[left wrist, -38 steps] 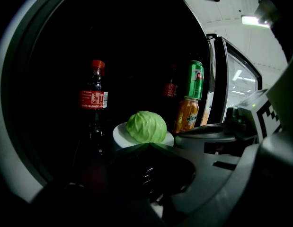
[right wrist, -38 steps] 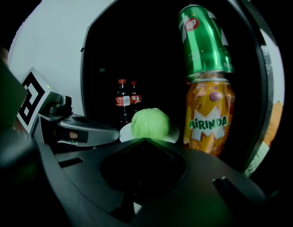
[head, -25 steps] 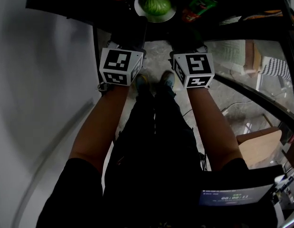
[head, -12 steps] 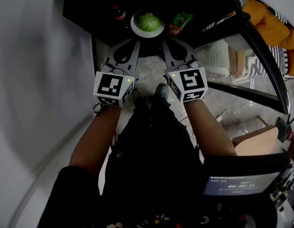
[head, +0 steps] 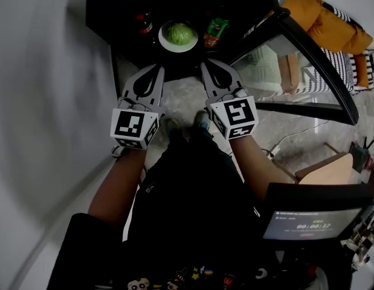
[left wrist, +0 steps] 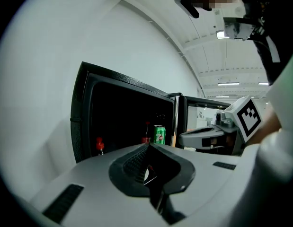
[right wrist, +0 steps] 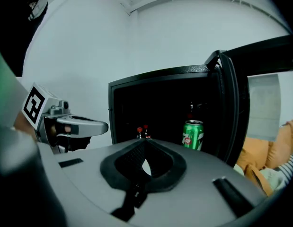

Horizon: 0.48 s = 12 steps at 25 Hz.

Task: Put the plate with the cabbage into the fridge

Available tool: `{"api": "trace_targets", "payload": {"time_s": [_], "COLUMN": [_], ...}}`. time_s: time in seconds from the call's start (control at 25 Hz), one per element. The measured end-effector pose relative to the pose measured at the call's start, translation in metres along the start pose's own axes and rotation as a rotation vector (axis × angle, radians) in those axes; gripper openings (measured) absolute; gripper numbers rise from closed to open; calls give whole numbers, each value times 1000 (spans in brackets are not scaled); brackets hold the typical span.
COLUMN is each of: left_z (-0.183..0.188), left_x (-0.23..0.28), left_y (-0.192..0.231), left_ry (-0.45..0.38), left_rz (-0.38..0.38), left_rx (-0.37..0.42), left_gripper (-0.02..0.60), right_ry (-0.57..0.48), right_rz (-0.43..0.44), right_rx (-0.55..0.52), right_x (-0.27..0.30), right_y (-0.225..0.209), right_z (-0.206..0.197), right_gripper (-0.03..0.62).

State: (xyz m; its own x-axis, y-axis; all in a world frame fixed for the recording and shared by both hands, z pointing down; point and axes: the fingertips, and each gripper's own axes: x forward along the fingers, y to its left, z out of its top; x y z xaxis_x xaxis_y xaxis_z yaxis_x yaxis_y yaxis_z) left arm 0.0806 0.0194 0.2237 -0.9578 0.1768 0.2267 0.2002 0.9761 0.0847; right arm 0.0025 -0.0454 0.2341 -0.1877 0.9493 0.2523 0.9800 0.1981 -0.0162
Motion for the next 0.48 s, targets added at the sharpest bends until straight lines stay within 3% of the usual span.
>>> {"api": "trace_targets", "payload": {"time_s": [0.48], "left_z": [9], "left_x": [-32], "left_y": [-16], "left_ry": [-8], "left_rz": [-49], "left_rx": [22], "left_gripper": [2], "right_ry": [4], "right_rz": [-17], "right_rx": [-5], "right_x": [-28], "right_y": [17], "right_z": [13], "right_gripper": [5]}}
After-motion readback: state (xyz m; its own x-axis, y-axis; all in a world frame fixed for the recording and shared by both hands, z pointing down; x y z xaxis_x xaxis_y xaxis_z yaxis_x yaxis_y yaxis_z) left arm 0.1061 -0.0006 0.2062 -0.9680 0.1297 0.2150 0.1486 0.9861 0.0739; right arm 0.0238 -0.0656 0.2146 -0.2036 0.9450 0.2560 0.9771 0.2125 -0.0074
